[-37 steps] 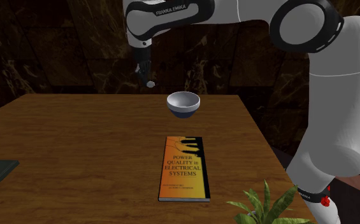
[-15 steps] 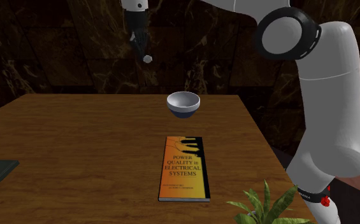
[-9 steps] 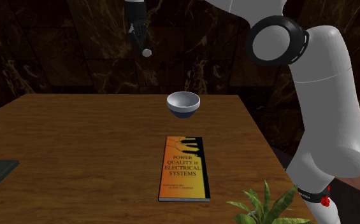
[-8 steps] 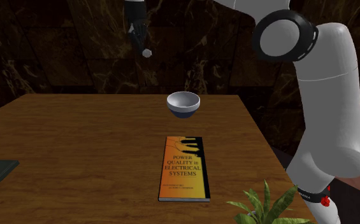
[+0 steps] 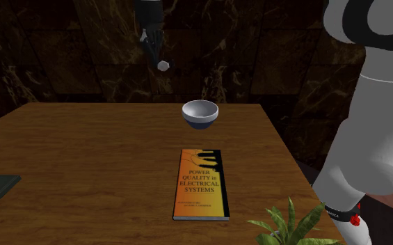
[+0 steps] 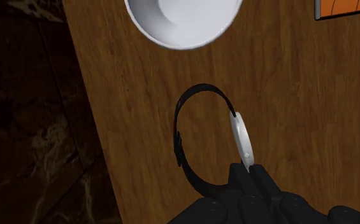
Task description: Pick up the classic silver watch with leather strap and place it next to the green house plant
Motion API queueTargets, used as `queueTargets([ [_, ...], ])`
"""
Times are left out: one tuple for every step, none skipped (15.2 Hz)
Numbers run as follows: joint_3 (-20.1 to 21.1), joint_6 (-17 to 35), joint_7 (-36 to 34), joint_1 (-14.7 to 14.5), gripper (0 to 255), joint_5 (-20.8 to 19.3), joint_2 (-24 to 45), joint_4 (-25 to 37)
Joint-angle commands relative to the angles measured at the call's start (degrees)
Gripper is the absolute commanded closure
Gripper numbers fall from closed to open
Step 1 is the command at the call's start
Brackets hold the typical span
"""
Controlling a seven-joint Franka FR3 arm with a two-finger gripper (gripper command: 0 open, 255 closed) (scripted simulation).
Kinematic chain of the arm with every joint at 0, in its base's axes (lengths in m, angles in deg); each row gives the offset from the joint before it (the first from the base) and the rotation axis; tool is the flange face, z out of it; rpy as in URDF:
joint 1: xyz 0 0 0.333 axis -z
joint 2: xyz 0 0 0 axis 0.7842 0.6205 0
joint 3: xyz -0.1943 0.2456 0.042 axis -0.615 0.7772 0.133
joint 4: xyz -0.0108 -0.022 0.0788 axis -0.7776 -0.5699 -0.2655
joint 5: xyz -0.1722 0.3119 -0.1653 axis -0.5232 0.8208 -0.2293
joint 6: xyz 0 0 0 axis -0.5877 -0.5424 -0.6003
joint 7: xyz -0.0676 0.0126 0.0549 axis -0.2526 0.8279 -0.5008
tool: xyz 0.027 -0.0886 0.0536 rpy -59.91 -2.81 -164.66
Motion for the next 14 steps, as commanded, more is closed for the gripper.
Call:
queueTargets([
  [0.74,0.61,-1.86,-0.81,255,0.48,-3.13,-3.85],
  [1.15,0.93,-2.8,-1.24,255,0.74,-4.63,-5.73],
  [1.58,1.21,-3.75,-1.69,255,1.01,-6.06,-7.47],
  [2.02,1.43,-4.71,-2.15,255,1.27,-7.42,-9.1],
  [2.49,1.6,-5.69,-2.62,255,1.54,-8.72,-10.62],
  [2.96,1.74,-6.68,-3.09,255,1.82,-9.96,-12.04],
  [3.46,1.83,-7.69,-3.58,255,2.09,-11.14,-13.36],
  [3.99,1.9,-8.71,-4.06,255,2.37,-12.26,-14.58],
  [4.52,1.93,-9.74,-4.56,255,2.66,-13.32,-15.72],
  [5.08,1.93,-10.79,-5.06,255,2.95,-14.33,-16.77],
  [5.65,1.9,-11.86,-5.57,255,3.24,-15.29,-17.74],
  [6.24,1.85,-12.94,-6.08,255,3.53,-16.19,-18.63],
  [6.85,1.77,-14.04,-6.6,255,3.83,-17.04,-19.44],
  [7.49,1.68,-15.15,-7.11,255,4.13,-17.83,-20.17],
])
